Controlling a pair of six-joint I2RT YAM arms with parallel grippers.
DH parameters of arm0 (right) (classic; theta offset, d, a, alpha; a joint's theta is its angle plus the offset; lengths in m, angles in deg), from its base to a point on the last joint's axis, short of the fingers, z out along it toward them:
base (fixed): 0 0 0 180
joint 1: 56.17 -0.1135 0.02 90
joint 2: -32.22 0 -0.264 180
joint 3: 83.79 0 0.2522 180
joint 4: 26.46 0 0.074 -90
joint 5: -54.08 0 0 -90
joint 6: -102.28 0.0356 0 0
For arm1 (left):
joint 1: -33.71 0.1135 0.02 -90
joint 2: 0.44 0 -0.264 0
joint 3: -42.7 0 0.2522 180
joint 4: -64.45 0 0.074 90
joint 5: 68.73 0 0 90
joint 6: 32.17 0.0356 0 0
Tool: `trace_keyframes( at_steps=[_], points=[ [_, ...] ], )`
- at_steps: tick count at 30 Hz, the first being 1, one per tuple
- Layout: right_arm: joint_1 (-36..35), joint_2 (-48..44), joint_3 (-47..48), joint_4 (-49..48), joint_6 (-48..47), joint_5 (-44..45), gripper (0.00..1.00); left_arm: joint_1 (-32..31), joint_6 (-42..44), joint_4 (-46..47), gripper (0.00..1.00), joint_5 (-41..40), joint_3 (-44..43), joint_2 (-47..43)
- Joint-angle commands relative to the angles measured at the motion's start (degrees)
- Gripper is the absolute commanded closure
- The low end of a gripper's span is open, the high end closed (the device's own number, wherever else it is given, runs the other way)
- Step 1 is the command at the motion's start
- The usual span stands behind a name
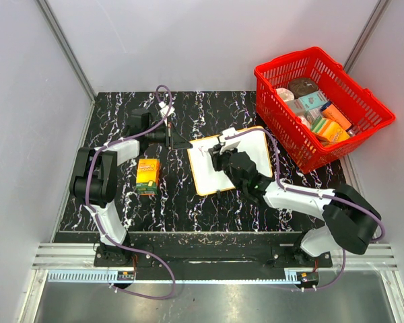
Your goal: Write a sentence on the whiteboard
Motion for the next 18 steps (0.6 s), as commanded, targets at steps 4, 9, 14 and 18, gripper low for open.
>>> trace_keyframes(
  at_steps=[4,9,14,18],
  points=[
    [0.16,-2.87,-1.19,1.26,1.18,-0.92,1.0,-1.64,5.66,-1.17,1.0,-0.21,-0.47,-1.12],
    [0.16,-3.05,-1.54,2.14,1.44,0.56,1.0,-1.73,5.66,-1.26,1.0,-0.29,-0.47,-1.21],
    [0.25,-2.61,-0.93,2.41,1.53,3.99,1.0,-1.73,5.84,-1.26,1.0,-0.38,-0.47,-1.12],
    [0.42,-1.99,0.74,2.84,1.44,5.58,1.0,-1.99,6.01,-1.61,1.0,-0.38,-0.56,-1.12]
  ],
)
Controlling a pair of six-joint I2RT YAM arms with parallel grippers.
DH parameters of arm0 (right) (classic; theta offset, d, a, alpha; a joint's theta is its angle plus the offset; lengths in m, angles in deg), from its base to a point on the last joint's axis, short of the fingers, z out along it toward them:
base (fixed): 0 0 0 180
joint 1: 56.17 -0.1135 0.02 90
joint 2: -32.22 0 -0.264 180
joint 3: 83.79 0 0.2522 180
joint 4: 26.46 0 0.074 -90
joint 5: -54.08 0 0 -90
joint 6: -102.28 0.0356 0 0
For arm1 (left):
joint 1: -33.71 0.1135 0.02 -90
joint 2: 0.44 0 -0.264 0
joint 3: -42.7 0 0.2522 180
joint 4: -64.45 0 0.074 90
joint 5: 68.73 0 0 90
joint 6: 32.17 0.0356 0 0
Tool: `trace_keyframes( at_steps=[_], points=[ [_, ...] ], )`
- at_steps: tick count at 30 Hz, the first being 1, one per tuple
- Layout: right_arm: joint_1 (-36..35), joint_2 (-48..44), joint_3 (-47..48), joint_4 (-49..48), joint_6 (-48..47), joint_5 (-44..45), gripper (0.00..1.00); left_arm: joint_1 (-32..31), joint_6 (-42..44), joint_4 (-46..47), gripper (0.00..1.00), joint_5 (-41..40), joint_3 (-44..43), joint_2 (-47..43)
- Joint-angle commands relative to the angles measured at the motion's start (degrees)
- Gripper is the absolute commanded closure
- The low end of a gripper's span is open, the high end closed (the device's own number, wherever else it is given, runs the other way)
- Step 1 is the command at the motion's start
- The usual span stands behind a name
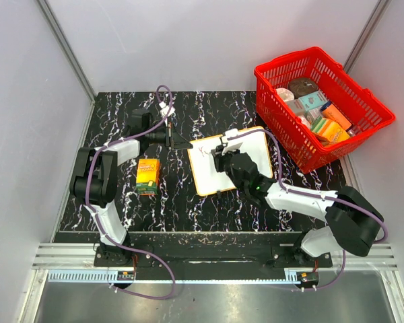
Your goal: Write a sentence on the whiteboard
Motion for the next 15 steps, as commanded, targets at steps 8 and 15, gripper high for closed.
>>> trace_keyframes(
  at_steps=[8,15],
  points=[
    [0.49,0.79,4.87,0.22,-0.61,2.39,1.0,-1.84,5.99,-1.41,1.0,-0.38,-0.56,-1.3],
    [0.49,1.14,5.04,0.83,-0.18,-0.69,1.0,-1.93,6.17,-1.68,1.0,-0.38,-0.74,-1.3]
  ],
)
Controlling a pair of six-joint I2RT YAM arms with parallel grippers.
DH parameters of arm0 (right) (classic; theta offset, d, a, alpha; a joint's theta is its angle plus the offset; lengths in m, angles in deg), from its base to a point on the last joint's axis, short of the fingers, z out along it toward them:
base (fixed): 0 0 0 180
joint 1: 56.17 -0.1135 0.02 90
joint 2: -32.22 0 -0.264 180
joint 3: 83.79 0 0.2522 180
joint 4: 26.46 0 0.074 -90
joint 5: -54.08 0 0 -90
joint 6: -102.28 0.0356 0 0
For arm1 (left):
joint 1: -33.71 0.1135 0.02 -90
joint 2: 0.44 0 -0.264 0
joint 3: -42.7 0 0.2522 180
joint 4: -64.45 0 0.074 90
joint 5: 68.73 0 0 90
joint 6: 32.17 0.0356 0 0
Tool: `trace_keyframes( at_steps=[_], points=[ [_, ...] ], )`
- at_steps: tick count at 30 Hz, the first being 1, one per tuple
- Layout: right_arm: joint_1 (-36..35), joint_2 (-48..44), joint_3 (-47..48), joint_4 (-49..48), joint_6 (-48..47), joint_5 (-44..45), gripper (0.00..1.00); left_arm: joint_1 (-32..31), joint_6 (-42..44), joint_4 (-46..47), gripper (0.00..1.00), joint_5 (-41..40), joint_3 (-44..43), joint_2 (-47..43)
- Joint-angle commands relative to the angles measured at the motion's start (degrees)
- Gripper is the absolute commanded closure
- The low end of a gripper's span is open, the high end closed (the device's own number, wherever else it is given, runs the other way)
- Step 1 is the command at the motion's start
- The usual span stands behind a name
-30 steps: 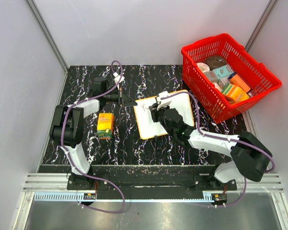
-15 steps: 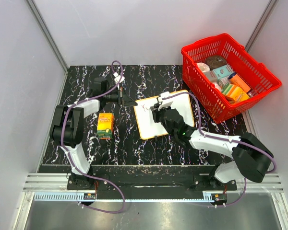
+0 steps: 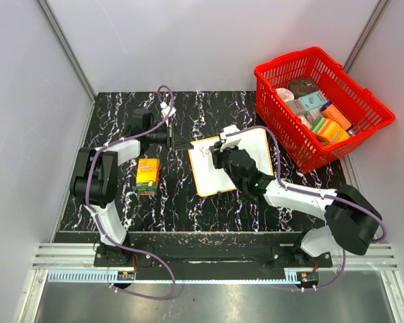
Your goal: Write a sentence on the whiteboard
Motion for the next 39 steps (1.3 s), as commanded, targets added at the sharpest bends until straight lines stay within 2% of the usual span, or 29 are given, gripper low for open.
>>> trace_keyframes(
  at_steps=[1,18,39],
  points=[
    [0.23,0.22,1.9,-0.09,0.09,-2.05,1.0,-1.47,5.53,-1.2,1.0,-0.47,-0.72,-1.1],
    [0.58,-0.04,1.45,3.08,1.32,4.01,1.0,-1.47,5.97,-1.73,1.0,-0.56,-0.63,-1.36],
    [1.19,-3.12,-2.32,4.66,2.64,2.96,1.0,-1.56,6.15,-1.9,1.0,-0.65,-0.63,-1.36]
  ],
)
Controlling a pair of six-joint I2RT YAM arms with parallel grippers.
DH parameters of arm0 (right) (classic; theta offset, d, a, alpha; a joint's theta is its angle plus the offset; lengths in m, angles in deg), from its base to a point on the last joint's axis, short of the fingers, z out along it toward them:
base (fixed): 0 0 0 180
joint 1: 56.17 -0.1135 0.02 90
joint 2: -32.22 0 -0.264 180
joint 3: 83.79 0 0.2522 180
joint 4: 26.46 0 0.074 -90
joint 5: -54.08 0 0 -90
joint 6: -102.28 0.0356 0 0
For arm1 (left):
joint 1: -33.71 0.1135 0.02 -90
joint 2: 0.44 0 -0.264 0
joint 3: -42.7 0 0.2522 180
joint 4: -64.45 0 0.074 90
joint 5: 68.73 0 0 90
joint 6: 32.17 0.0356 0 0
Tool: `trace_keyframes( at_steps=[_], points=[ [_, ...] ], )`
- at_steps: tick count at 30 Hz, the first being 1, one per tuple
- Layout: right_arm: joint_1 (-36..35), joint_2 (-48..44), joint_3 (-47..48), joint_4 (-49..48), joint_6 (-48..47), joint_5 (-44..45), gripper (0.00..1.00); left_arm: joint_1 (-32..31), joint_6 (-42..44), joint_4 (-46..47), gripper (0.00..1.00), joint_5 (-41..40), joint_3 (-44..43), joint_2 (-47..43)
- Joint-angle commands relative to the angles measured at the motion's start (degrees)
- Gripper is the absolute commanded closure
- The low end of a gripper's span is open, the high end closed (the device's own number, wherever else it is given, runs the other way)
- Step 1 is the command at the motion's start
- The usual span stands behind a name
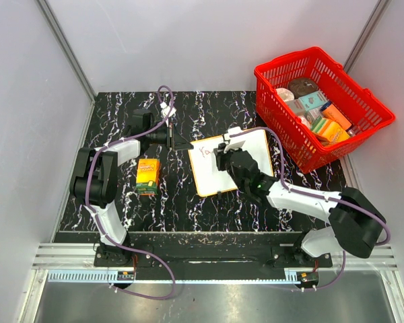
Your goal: Write a sentence on the whiteboard
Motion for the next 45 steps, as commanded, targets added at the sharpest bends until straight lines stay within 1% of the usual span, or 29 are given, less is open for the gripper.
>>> trace_keyframes(
  at_steps=[1,9,16,26,32,37,45],
  points=[
    [0.67,-1.39,-0.82,1.45,0.3,1.36,1.0,-1.43,5.67,-1.11,1.0,0.07,-0.52,-1.25],
    [1.37,-5.69,0.41,-0.57,0.91,-2.6,1.0,-1.52,5.76,-1.2,1.0,0.07,-0.52,-1.25],
    [4.71,-3.94,1.82,-0.48,1.79,-5.32,1.0,-1.52,5.84,-1.29,1.0,-0.01,-0.43,-1.43],
    [4.97,-4.03,0.94,-2.59,1.44,-10.06,1.0,-1.69,6.02,-1.55,1.0,-0.19,-0.52,-1.43],
    [4.97,-1.92,1.82,-2.5,1.53,-9.98,1.0,-1.78,6.11,-1.55,1.0,-0.19,-0.52,-1.43],
    [4.97,-0.6,2.52,-1.8,1.79,-7.79,1.0,-1.69,6.2,-1.73,1.0,-0.19,-0.52,-1.52],
    [4.97,-1.65,0.85,-3.73,1.97,-6.99,1.0,-1.78,6.37,-1.82,1.0,-0.19,-0.52,-1.61]
  ],
)
